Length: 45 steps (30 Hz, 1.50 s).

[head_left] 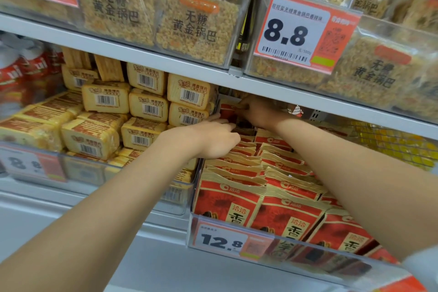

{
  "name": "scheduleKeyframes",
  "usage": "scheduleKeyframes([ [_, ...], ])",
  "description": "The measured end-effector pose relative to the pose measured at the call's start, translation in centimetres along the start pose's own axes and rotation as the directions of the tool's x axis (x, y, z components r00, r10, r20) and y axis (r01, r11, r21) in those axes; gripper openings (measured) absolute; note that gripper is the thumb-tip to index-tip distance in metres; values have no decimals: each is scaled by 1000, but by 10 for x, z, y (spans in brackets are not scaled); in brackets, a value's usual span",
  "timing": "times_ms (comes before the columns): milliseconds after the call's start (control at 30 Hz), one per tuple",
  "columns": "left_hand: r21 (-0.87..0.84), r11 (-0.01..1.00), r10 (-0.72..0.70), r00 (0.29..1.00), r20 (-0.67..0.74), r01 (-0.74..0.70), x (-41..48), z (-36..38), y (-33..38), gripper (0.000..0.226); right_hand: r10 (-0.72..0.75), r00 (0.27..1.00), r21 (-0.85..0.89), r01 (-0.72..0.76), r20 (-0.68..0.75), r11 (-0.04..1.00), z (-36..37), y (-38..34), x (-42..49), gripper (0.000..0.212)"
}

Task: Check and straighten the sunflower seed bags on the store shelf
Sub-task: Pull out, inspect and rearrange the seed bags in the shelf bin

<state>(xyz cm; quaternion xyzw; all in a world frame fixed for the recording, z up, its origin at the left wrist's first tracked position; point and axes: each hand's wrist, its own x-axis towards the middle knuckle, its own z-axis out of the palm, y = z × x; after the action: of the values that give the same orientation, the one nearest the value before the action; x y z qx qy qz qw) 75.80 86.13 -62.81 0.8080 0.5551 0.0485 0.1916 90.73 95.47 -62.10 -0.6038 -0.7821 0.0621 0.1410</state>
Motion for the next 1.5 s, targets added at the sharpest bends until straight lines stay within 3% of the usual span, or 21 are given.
scheduleKeyframes([
  [133,-11,1000,0,1000,3,0,-1,0,0,55,-1,992,54,8,-129,999,-16,-7,-22,39],
  [267,-48,999,-1,1000,-5,1,-2,-2,-1,54,-38,998,-31,37,-45,999,-24,-9,-55,22],
  [333,-63,998,6,1000,-4,-6,-2,-2,-2,53,-112,992,10,113,-66,994,-27,-9,-74,25],
  [567,-371,928,15,997,-78,-43,-11,-4,-1,47,-261,949,55,274,-176,960,-43,-9,-121,32],
  [633,-470,880,-16,986,-168,-66,-20,-8,-1,42,-291,932,82,314,-215,946,-45,-9,-131,37],
  [800,-520,835,-144,839,-525,-182,-36,-12,-3,12,-350,849,52,402,-396,914,-47,-19,-146,34],
  [900,-609,762,-175,834,-524,-222,-48,-17,6,28,-388,808,0,433,-443,901,-55,-28,-154,29],
  [967,-629,734,-124,860,-496,-257,-57,-22,12,26,-419,755,-38,465,-504,884,-61,-32,-160,24],
  [1100,-627,703,-30,867,-497,-336,-78,-34,24,19,-340,695,110,515,-633,850,-80,-46,-169,13],
  [1233,-670,628,-48,840,-541,-396,-92,-44,34,19,-81,749,448,476,-658,757,-99,-62,-173,12],
  [1333,-720,569,-78,846,-527,-396,-95,-42,40,20,98,863,740,360,-496,568,-95,-65,-171,9],
  [1500,-782,538,-72,907,-414,-314,-102,-28,46,43,156,945,888,204,-289,412,-73,-58,-175,11],
])
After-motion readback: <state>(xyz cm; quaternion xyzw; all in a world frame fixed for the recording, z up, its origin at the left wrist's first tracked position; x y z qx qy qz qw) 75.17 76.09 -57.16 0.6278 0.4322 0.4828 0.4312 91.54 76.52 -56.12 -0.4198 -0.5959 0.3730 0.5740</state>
